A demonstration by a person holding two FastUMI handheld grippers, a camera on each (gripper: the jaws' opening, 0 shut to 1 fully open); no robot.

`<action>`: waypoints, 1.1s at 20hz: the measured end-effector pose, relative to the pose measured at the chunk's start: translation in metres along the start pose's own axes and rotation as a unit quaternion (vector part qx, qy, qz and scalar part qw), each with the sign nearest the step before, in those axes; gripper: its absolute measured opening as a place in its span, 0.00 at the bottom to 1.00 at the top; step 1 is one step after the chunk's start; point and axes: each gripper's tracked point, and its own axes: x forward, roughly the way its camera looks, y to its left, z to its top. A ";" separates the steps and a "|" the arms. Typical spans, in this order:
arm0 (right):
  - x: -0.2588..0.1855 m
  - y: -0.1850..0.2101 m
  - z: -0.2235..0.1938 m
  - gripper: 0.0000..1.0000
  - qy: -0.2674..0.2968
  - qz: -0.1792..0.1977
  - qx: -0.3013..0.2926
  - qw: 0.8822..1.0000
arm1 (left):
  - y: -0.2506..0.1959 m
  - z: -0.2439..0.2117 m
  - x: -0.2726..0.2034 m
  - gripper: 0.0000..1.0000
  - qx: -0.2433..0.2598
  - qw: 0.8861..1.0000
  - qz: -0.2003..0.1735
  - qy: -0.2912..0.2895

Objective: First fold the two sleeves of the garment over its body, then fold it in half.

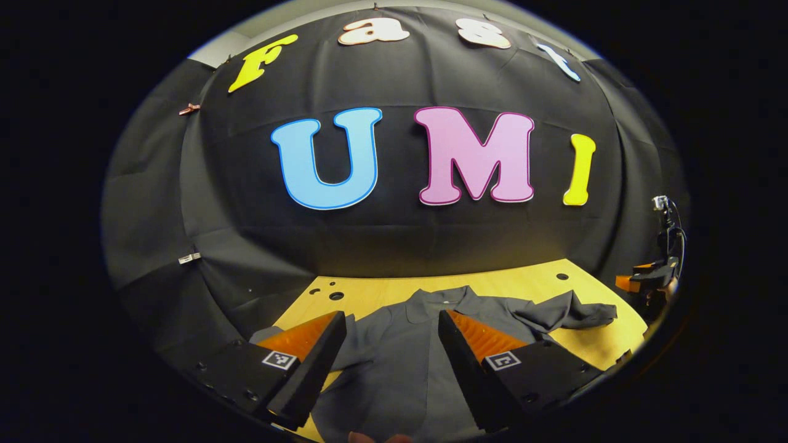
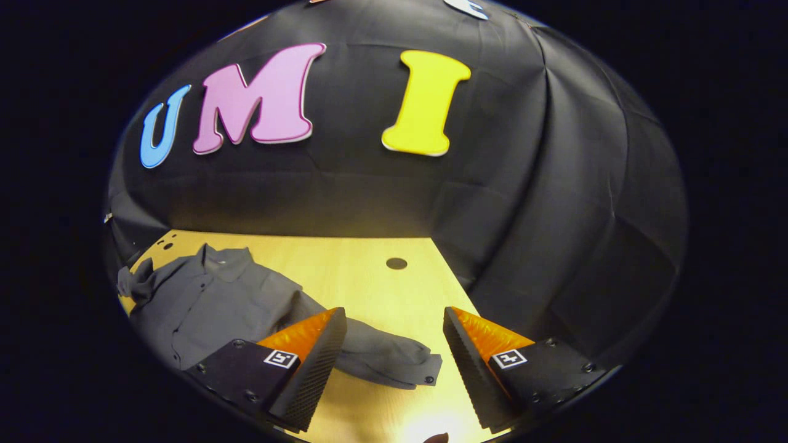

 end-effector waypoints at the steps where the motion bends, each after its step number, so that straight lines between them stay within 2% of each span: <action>1: 0.012 -0.003 -0.011 0.98 0.012 0.000 0.002 1.000 | 0.001 -0.002 0.000 0.94 -0.001 1.000 0.005 0.006; 5: 0.048 -0.008 -0.057 0.98 0.063 -0.001 0.001 0.998 | 0.002 -0.012 0.002 0.97 -0.002 1.000 0.021 0.022; 10: 0.068 -0.008 -0.102 0.98 0.118 -0.002 -0.002 0.993 | -0.003 -0.021 0.009 0.98 0.003 0.999 0.027 0.035; 16: 0.076 -0.008 -0.133 0.98 0.152 0.006 -0.035 0.988 | -0.003 -0.023 0.014 0.98 0.000 0.998 0.037 0.041; 18: 0.074 -0.005 -0.133 0.98 0.153 0.015 -0.016 0.988 | -0.001 -0.024 0.015 0.98 0.001 0.998 0.042 0.041; 19: 0.077 0.000 -0.133 0.94 0.158 0.028 0.008 0.987 | -0.001 -0.024 0.015 0.98 -0.001 0.998 0.043 0.042; 20: 0.078 0.002 -0.134 0.85 0.162 0.029 0.028 0.986 | 0.000 -0.025 0.015 0.98 -0.002 0.998 0.045 0.044; 21: 0.086 -0.006 -0.139 0.75 0.160 0.017 0.024 0.987 | 0.000 -0.024 0.015 0.98 -0.002 0.998 0.047 0.044; 22: 0.086 -0.012 -0.134 0.58 0.155 0.012 0.020 0.988 | -0.001 -0.025 0.015 0.98 -0.002 0.998 0.048 0.044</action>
